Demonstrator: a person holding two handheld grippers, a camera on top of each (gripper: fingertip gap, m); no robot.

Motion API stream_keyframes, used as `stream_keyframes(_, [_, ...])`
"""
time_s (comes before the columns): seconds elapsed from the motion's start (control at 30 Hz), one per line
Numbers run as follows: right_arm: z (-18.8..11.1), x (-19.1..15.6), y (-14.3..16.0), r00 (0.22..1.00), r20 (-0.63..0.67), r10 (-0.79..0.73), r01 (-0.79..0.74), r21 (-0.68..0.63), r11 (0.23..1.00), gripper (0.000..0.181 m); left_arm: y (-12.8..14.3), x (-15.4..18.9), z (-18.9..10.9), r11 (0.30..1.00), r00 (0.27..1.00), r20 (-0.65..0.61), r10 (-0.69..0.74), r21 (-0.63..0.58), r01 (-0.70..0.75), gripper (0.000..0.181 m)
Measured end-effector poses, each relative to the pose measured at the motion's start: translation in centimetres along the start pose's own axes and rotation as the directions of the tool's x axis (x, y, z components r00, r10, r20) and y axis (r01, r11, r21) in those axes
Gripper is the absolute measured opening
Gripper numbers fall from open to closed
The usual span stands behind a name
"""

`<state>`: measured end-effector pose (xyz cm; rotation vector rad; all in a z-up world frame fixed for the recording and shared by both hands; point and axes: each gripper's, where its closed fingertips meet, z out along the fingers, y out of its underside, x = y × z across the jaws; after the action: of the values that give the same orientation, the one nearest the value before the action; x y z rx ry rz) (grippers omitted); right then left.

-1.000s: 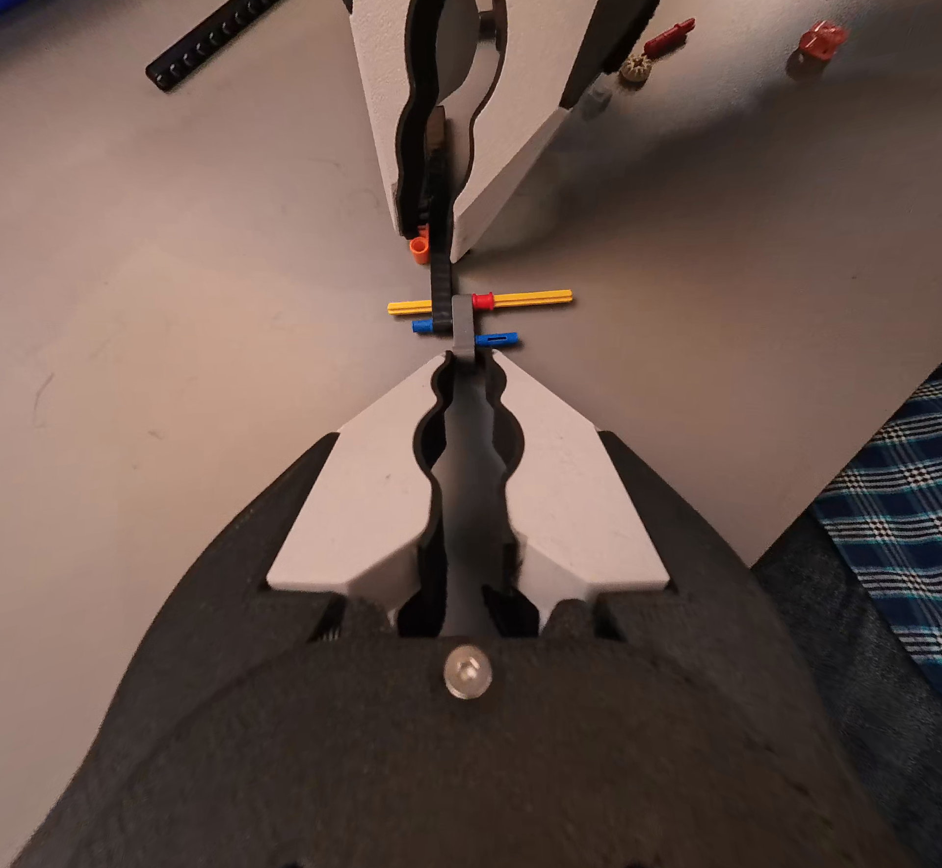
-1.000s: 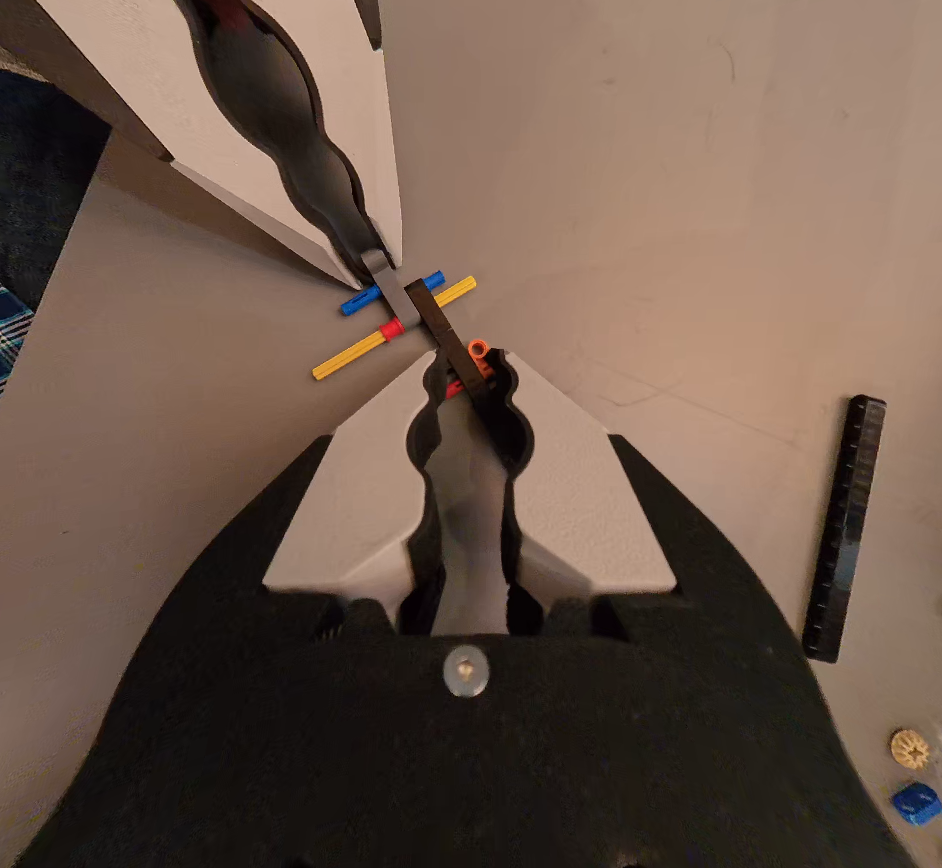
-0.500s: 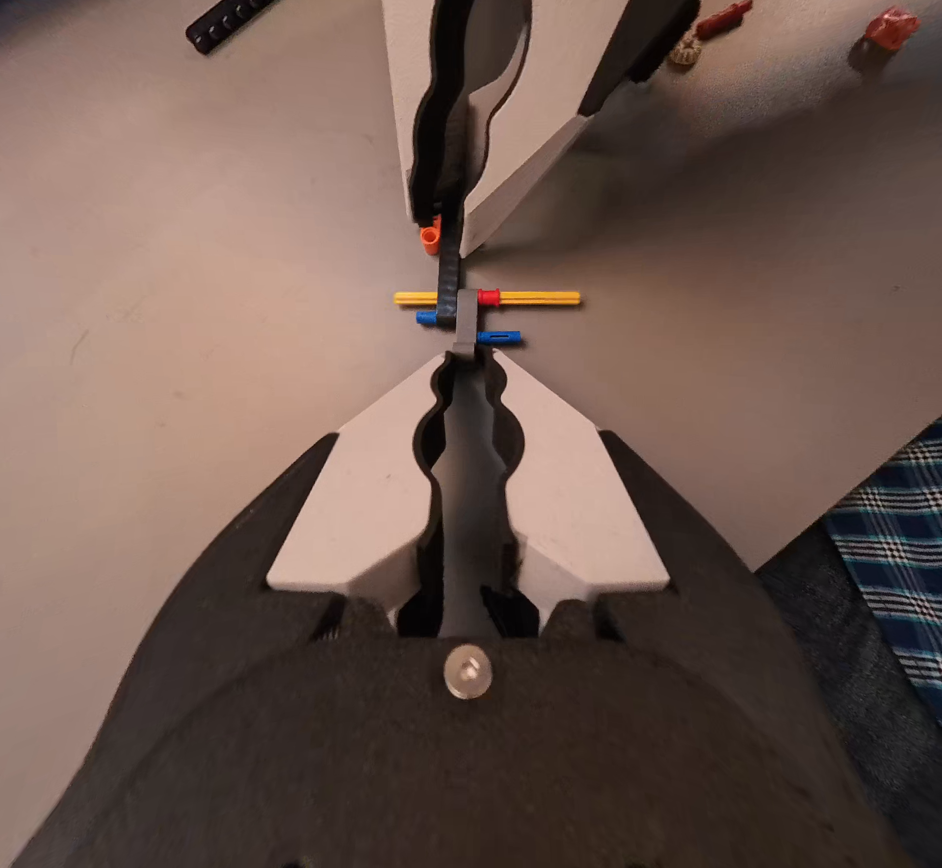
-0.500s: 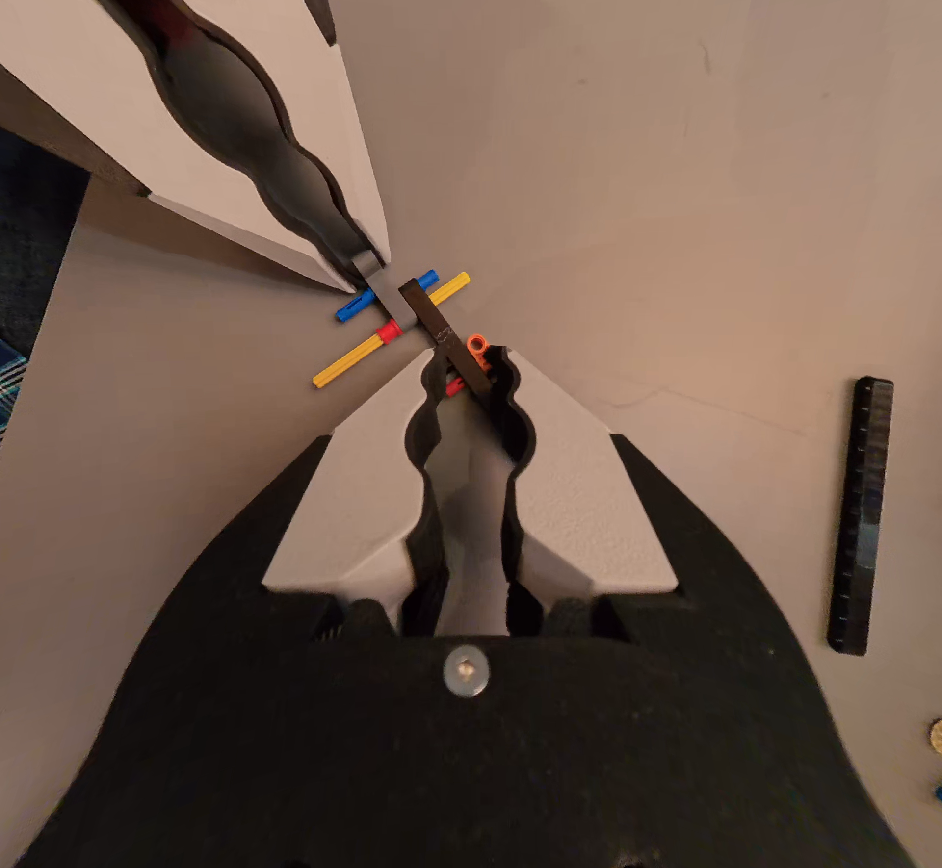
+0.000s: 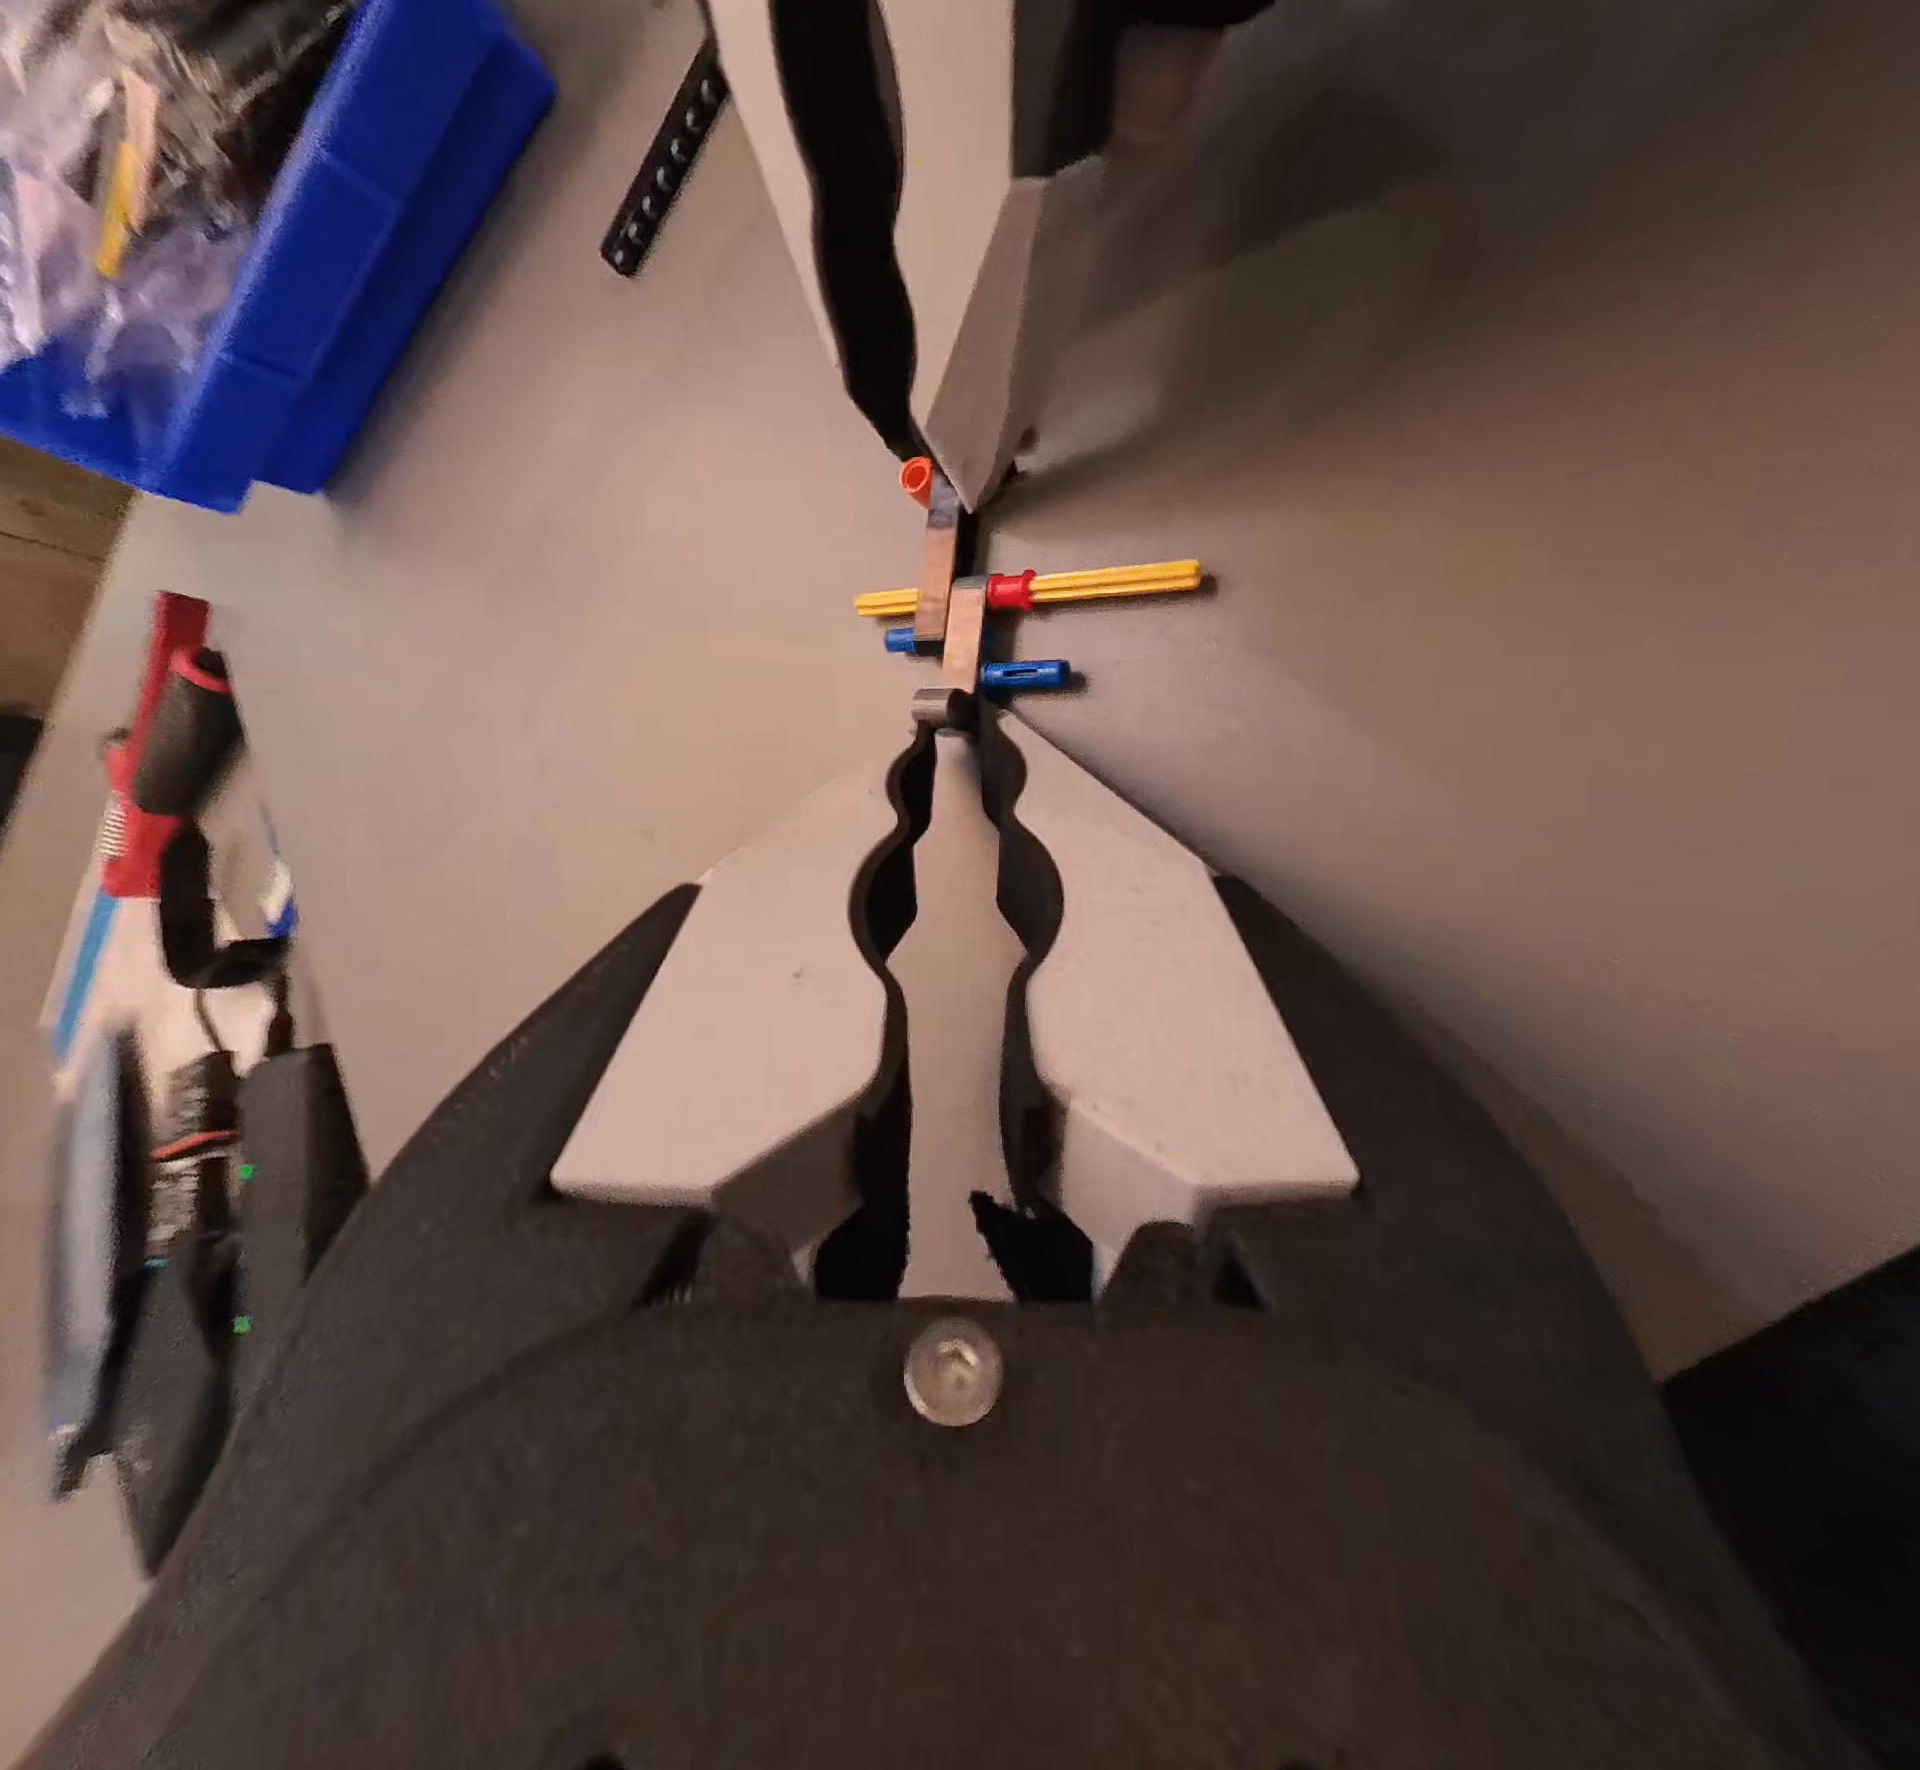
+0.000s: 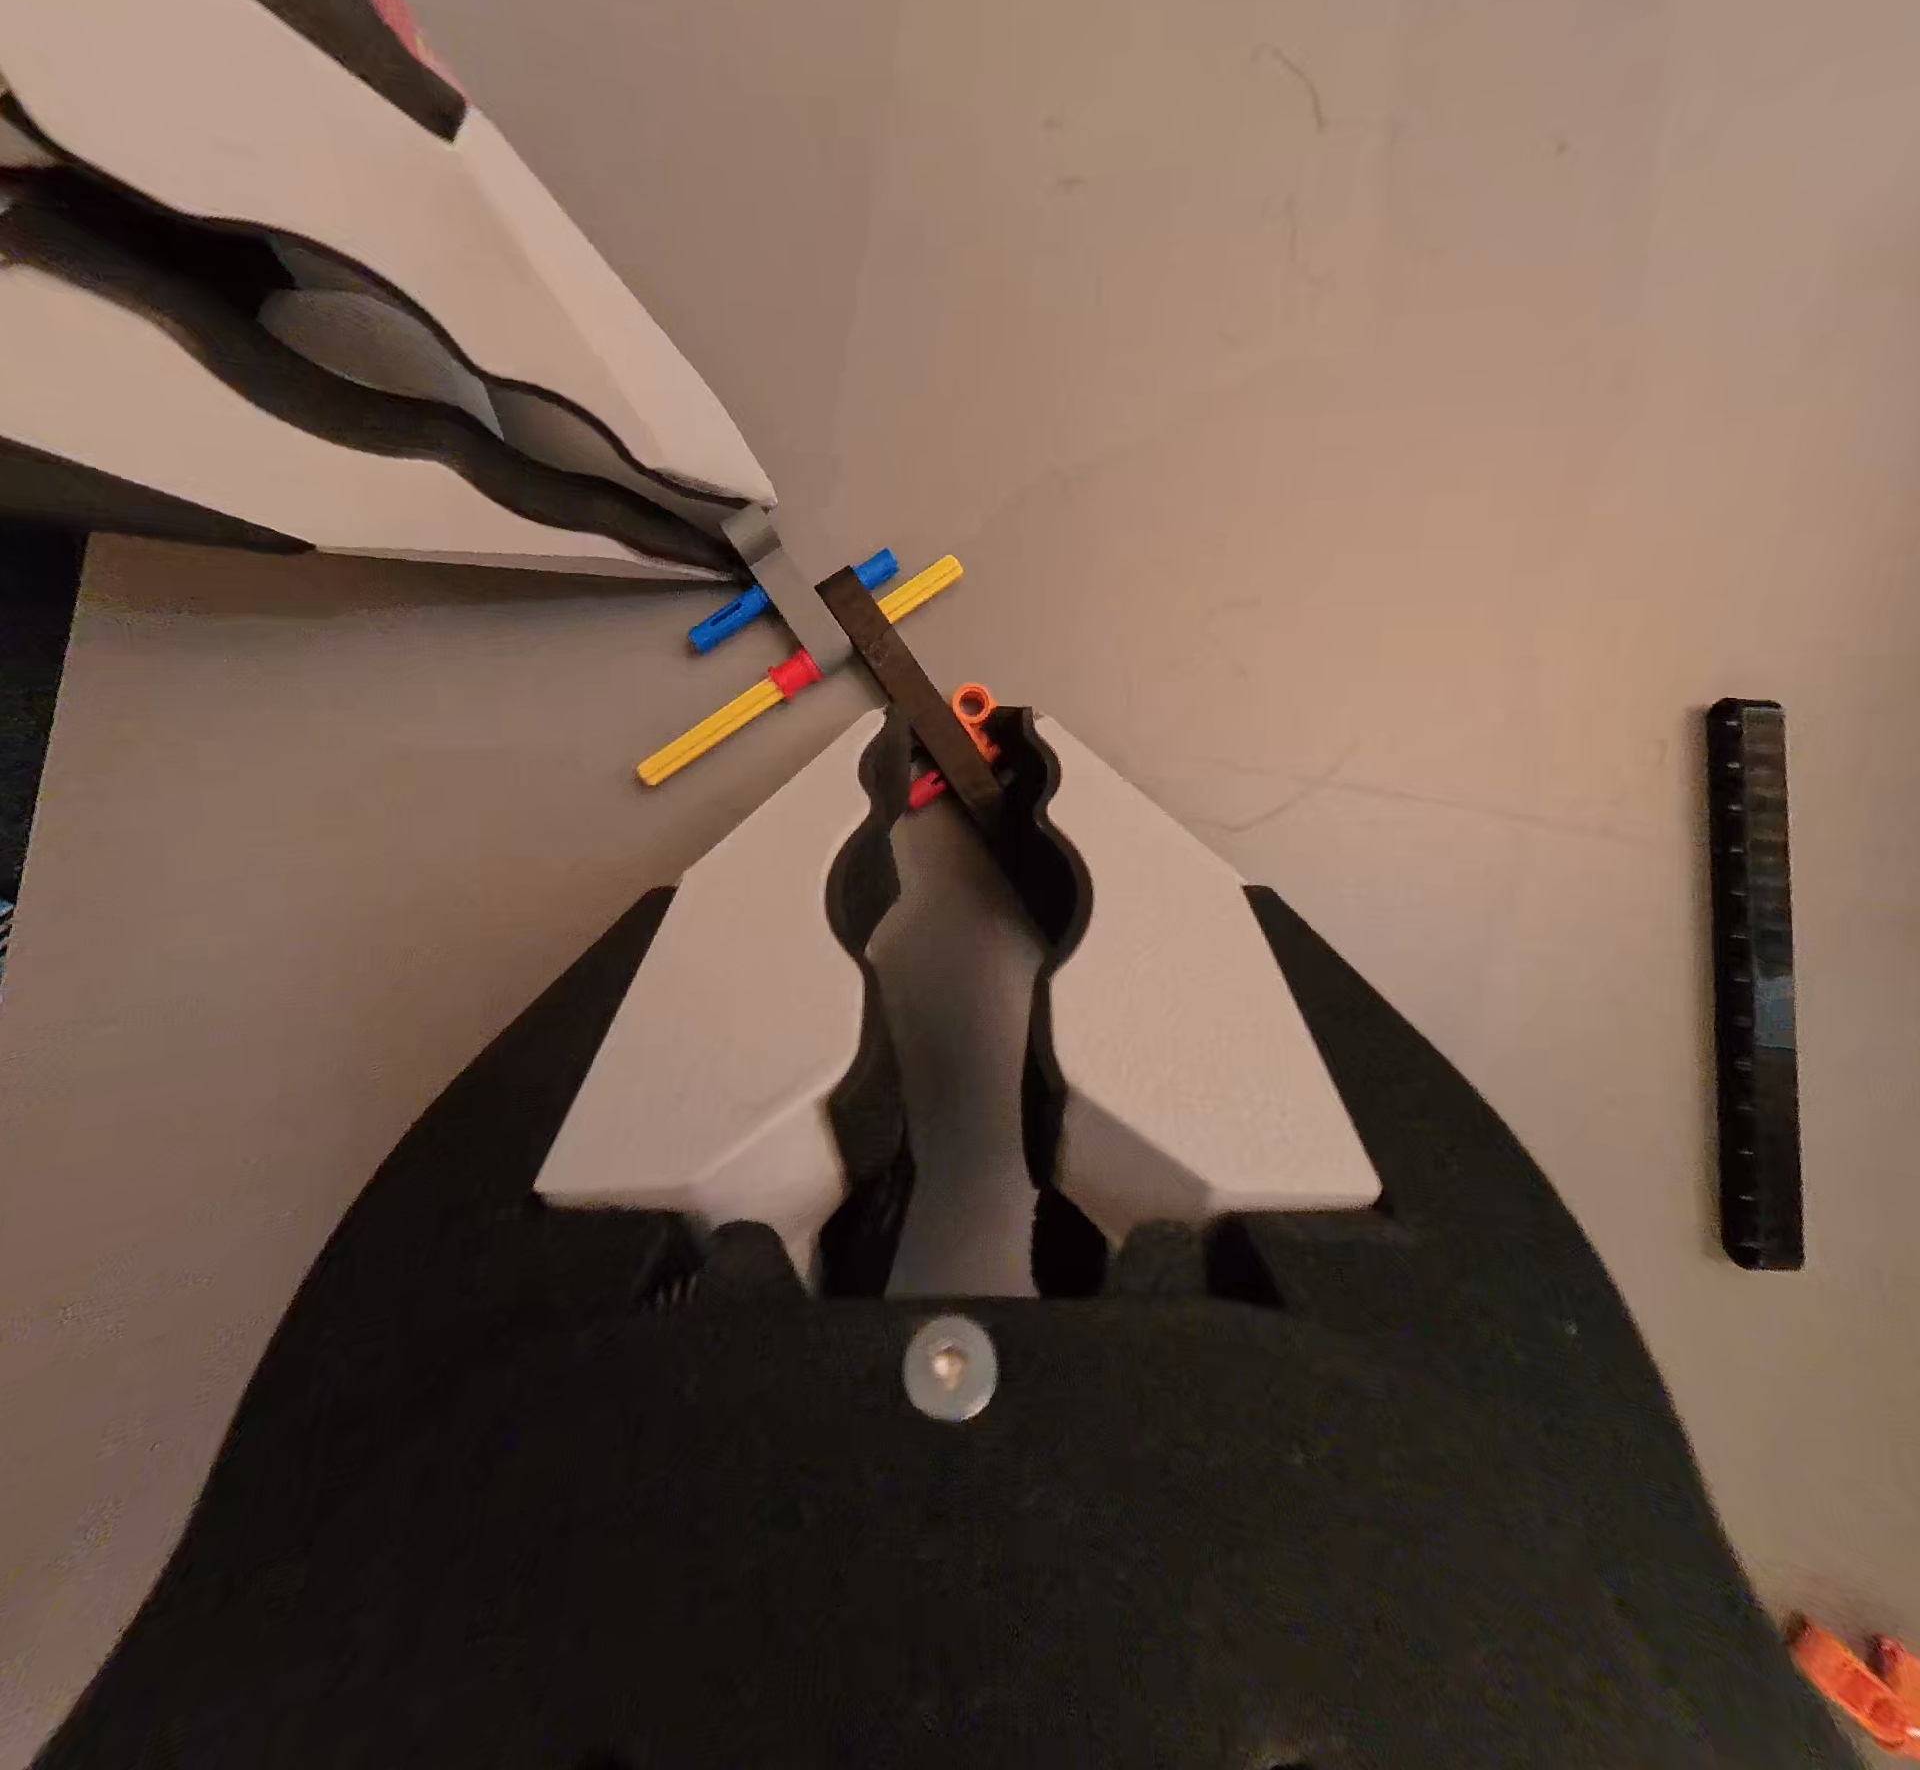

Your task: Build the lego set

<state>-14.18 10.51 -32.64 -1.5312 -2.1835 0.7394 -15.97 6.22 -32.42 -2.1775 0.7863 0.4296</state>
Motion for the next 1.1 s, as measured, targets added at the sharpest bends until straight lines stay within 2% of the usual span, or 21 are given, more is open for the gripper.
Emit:
stream_keyframes(0.07, [0.0,0.1,0.0,1.0,-0.007,0.007,-0.007,0.001,1.0,0.019,0.0,-0.1,0.0,0.999,0.998,0.047,0.044,-0.002,-0.044,0.006])
stream_keyframes(0.4, [0.1,0.2,-0.2,0.999,-0.025,0.044,-0.043,0.022,0.999,0.02,0.0,-0.2,-0.1,0.991,0.984,0.12,0.128,0.007,-0.13,0.009])
stream_keyframes(0.63, [-0.6,-0.3,-0.5,1.0,-0.009,0.012,-0.011,0.019,1.0,0.014,0.0,-0.3,0.0,0.997,0.992,0.096,0.079,0.016,-0.081,0.008])
stream_keyframes(0.77, [-1.5,-1.2,-2.6,0.999,-0.001,-0.041,0.041,0.08,0.996,0.022,-0.4,-0.4,0.4,0.997,0.993,0.086,0.078,0.018,-0.08,0.008])
stream_keyframes(0.87, [-0.6,-2.5,-3.5,0.996,0.043,-0.08,0.077,0.08,0.994,0.021,-0.8,-0.4,0.8,0.997,0.995,0.07,0.064,0.029,-0.066,0.007])
stream_keyframes(1.0, [0.6,-3.1,-4.0,0.993,0.104,-0.053,0.041,0.114,0.993,0.023,-0.9,-0.6,1.0,0.998,0.997,0.066,0.052,0.044,-0.055,0.008])
stream_keyframes(1.1, [0.7,-3.2,-4.2,0.989,0.15,-0.017,-0.004,0.139,0.99,0.033,-1.0,-1.1,1.0,0.997,0.998,0.064,0.015,0.068,-0.02,0.019])
